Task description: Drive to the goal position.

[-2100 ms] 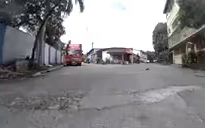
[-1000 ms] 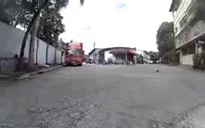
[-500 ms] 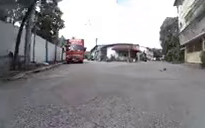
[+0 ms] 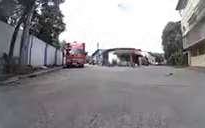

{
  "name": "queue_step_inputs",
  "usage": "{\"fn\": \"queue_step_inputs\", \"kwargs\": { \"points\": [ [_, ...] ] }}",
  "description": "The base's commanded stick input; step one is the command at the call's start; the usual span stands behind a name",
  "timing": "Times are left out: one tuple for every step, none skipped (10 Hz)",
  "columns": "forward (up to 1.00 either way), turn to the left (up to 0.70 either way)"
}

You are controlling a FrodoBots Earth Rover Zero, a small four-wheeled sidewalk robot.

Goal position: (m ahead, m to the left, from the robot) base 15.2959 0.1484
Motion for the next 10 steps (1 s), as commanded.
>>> {"fn": "queue_step_inputs", "kwargs": {
  "points": [
    [1.00, 0.00],
    [1.00, 0.00],
    [1.00, 0.00],
    [1.00, 0.00],
    [1.00, 0.00],
    [1.00, 0.00],
    [1.00, 0.00],
    [1.00, 0.00],
    [1.00, -0.01],
    [1.00, -0.02]
  ]
}}
